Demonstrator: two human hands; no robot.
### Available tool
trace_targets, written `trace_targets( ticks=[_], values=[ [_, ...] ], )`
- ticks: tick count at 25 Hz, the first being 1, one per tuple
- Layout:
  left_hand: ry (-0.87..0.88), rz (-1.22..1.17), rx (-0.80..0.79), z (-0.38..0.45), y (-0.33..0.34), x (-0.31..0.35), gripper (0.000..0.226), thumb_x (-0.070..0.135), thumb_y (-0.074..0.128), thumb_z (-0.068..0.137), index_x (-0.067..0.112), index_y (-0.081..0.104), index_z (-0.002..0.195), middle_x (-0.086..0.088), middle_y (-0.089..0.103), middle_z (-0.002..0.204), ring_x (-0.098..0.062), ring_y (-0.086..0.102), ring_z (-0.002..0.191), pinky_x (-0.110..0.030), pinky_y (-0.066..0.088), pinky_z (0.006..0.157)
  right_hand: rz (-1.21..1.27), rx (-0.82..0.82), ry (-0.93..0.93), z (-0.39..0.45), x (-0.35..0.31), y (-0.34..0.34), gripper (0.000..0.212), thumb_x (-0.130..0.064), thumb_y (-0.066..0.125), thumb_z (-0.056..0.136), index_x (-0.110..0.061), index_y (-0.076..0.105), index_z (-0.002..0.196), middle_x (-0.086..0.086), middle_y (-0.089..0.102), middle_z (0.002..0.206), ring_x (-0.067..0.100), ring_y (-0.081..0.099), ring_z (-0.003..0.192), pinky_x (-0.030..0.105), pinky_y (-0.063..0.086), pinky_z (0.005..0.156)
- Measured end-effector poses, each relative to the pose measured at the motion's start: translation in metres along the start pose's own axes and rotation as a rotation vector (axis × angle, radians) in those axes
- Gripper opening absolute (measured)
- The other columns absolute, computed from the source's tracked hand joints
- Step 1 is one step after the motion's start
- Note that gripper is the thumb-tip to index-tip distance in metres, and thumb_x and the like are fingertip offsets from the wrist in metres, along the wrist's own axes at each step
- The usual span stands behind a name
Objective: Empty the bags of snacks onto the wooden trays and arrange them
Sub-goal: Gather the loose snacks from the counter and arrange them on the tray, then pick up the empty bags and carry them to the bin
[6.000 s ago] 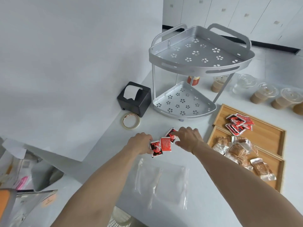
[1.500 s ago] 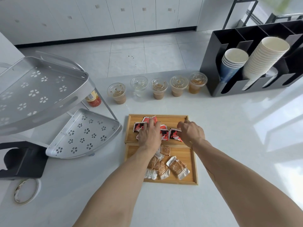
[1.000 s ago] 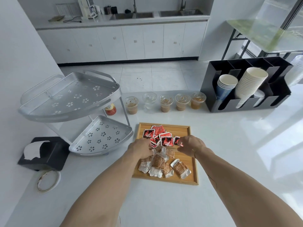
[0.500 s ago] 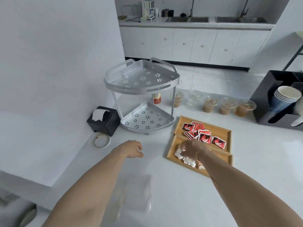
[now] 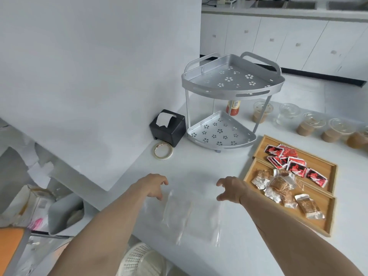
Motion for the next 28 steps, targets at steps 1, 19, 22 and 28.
trace_targets(
  ticks=[1,19,22,28],
  values=[
    [-0.003,0.020,0.004,0.000,0.005,-0.009,0.069,0.027,0.078,0.074,0.033,0.047,0.136,0.005,0.049,0.138,-0.019,0.049,0.122,-0.037,0.047,0.099,0.003,-0.016,-0.005,0.001,-0.008,0.008,0.065,-0.047,0.070,0.080,-0.030,0.049,0.139,-0.003,0.054,0.136,0.019,0.052,0.127,0.033,0.045,0.097],
    [0.144,0.321,0.345,-0.009,0.049,-0.014,0.021,0.020,0.050,0.088,0.027,0.063,0.103,0.002,0.065,0.107,-0.022,0.056,0.105,-0.035,0.032,0.090,0.015,-0.013,-0.023,0.004,-0.046,0.046,0.016,-0.030,0.063,0.082,-0.033,0.067,0.097,-0.007,0.065,0.101,0.018,0.063,0.099,0.025,0.039,0.078],
    [0.088,0.242,0.328,-0.026,0.050,-0.012,0.018,0.014,0.043,0.087,0.025,0.056,0.081,0.001,0.067,0.097,-0.024,0.060,0.096,-0.034,0.028,0.079,0.048,-0.022,-0.046,0.000,-0.041,0.034,0.015,-0.035,0.063,0.081,-0.031,0.067,0.095,-0.006,0.066,0.106,0.018,0.063,0.100,0.026,0.046,0.078],
    [-0.100,0.039,0.187,-0.066,0.052,-0.022,0.006,0.017,0.046,0.084,0.020,0.050,0.082,0.000,0.055,0.095,-0.022,0.053,0.086,-0.029,0.038,0.066,0.035,0.095,-0.129,-0.015,-0.044,0.004,0.011,-0.022,0.051,0.080,-0.029,0.060,0.080,-0.002,0.068,0.087,0.023,0.067,0.087,0.027,0.048,0.070]
  ],
)
Point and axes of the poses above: each hand's wrist, its own z-axis towards the middle knuckle, its own y-axis out of the palm, x = y × z, the point moved 2 cm from there along z, towards the middle knuckle
